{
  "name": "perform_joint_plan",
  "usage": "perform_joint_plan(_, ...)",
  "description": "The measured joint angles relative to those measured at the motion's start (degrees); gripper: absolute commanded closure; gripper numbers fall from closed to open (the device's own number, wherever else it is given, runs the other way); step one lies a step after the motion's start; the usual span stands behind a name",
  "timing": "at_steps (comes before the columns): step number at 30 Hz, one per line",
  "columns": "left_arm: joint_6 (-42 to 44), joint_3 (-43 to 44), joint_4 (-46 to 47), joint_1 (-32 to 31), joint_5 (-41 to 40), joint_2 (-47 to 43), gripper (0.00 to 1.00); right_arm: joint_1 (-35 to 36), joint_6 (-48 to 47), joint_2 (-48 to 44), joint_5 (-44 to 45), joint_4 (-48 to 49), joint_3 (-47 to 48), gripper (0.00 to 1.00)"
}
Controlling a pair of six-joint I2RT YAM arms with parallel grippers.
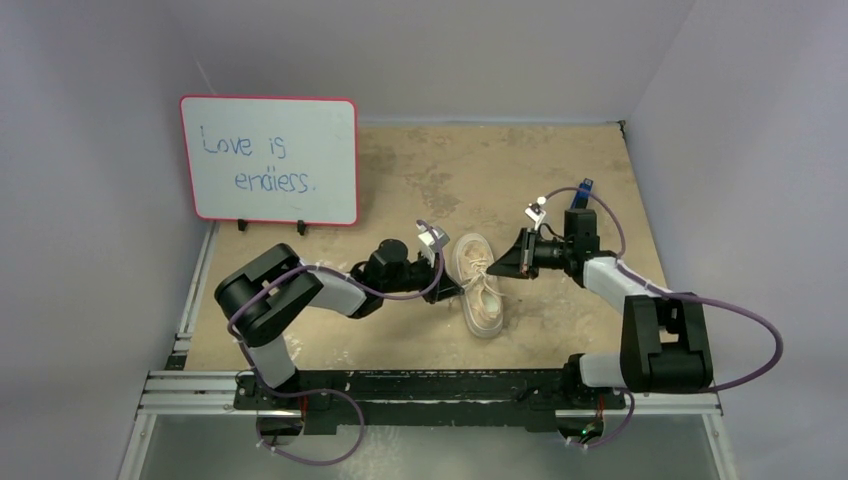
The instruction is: Tie the shoes
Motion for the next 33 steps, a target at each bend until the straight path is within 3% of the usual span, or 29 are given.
perform_joint_plan(11,-2.78,-0.04,-0.24,-7.02,-2.05,-0.87,1.00,-0.11,0.74,2.01,4.37,-1.03,4.04,1.00)
perform_joint_plan(33,-1.40,-3.52,-12.24,-7.54,-7.98,-10.03,1.00,-2.43,4.52,6.97,11.06,1.38,6.58,1.00)
